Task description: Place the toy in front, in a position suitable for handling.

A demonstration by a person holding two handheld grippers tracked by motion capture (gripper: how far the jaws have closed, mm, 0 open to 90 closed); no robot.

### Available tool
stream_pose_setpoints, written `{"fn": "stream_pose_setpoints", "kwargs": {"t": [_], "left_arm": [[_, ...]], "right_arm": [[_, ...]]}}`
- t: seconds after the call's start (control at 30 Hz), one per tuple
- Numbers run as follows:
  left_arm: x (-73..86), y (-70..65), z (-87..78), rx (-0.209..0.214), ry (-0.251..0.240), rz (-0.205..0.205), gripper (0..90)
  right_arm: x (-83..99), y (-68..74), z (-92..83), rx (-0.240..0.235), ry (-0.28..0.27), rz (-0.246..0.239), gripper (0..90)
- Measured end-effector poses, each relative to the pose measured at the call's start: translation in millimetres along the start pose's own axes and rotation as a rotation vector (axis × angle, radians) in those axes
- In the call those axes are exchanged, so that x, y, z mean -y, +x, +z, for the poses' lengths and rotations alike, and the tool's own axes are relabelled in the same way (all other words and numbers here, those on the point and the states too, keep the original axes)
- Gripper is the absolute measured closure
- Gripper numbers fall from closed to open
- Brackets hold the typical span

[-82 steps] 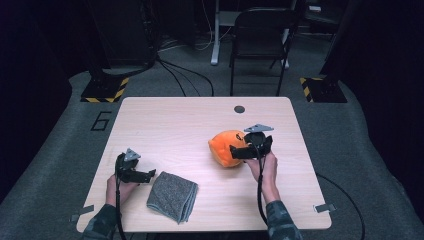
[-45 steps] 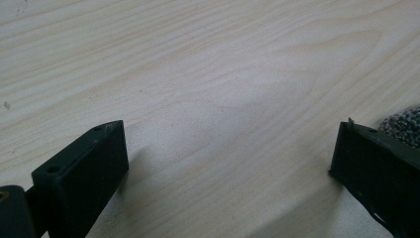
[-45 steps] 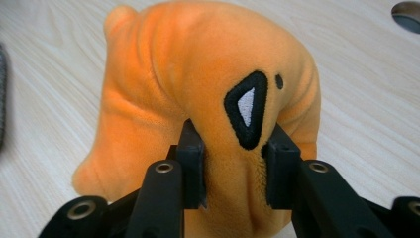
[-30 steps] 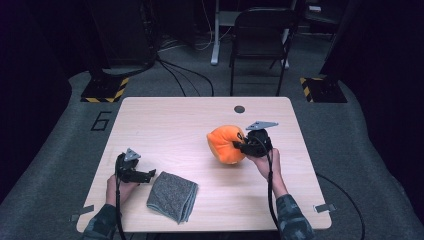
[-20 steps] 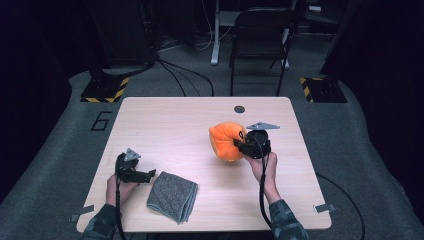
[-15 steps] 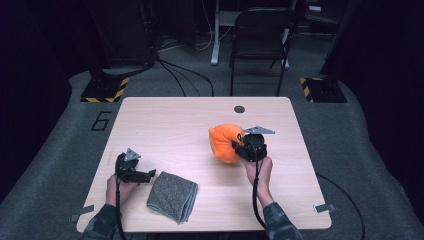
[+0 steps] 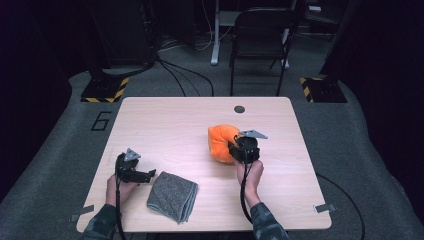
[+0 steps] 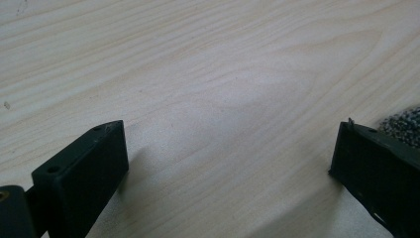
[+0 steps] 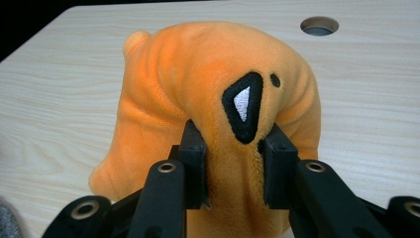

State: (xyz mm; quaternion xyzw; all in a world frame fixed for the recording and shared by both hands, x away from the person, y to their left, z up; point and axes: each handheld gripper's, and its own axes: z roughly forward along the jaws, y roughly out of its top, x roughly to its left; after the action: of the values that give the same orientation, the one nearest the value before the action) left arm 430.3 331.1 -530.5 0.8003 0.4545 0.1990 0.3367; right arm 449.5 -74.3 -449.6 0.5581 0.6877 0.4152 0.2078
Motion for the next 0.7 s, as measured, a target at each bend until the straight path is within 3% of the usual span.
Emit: {"fn": "stream_pose_setpoints", "kwargs": {"t": [0.13, 0.2, 0.23, 0.27, 0.3, 0.33, 0.47, 0.7], "left_arm": [[0.0, 0.0, 0.0, 0.0, 0.0, 0.0, 1.1], [0.0, 0.0, 0.0, 0.0, 0.0, 0.0, 1.1], [0.0, 0.0, 0.0, 0.001, 0.0, 0.0, 1.1], [0.0, 0.0, 0.0, 0.0, 0.0, 0.0, 1.1], [0.0, 0.0, 0.0, 0.0, 0.0, 0.0, 1.1], [0.0, 0.0, 0.0, 0.0, 0.0, 0.0, 1.1], [0.0, 0.0, 0.0, 0.0, 0.0, 0.0, 1.1], [0.0, 0.0, 0.0, 0.0, 0.0, 0.0, 1.1]], "right_arm": [[7.6, 2.2, 9.8, 0.004, 0.02, 0.006, 63.5], [12.2, 3.6, 14.7, 0.018, 0.023, 0.005, 51.0], [12.2, 3.6, 14.7, 0.018, 0.023, 0.005, 51.0], [9.9, 3.2, 13.4, 0.027, 0.025, -0.007, 39.8], [9.9, 3.2, 13.4, 0.027, 0.025, -0.007, 39.8], [6.9, 0.8, 10.3, 0.027, 0.019, -0.016, 30.6], [1.1, -8.4, -2.8, 0.005, -0.012, -0.03, 21.6], [-1.6, -31.2, -30.2, -0.04, -0.007, -0.064, 12.7]]}}
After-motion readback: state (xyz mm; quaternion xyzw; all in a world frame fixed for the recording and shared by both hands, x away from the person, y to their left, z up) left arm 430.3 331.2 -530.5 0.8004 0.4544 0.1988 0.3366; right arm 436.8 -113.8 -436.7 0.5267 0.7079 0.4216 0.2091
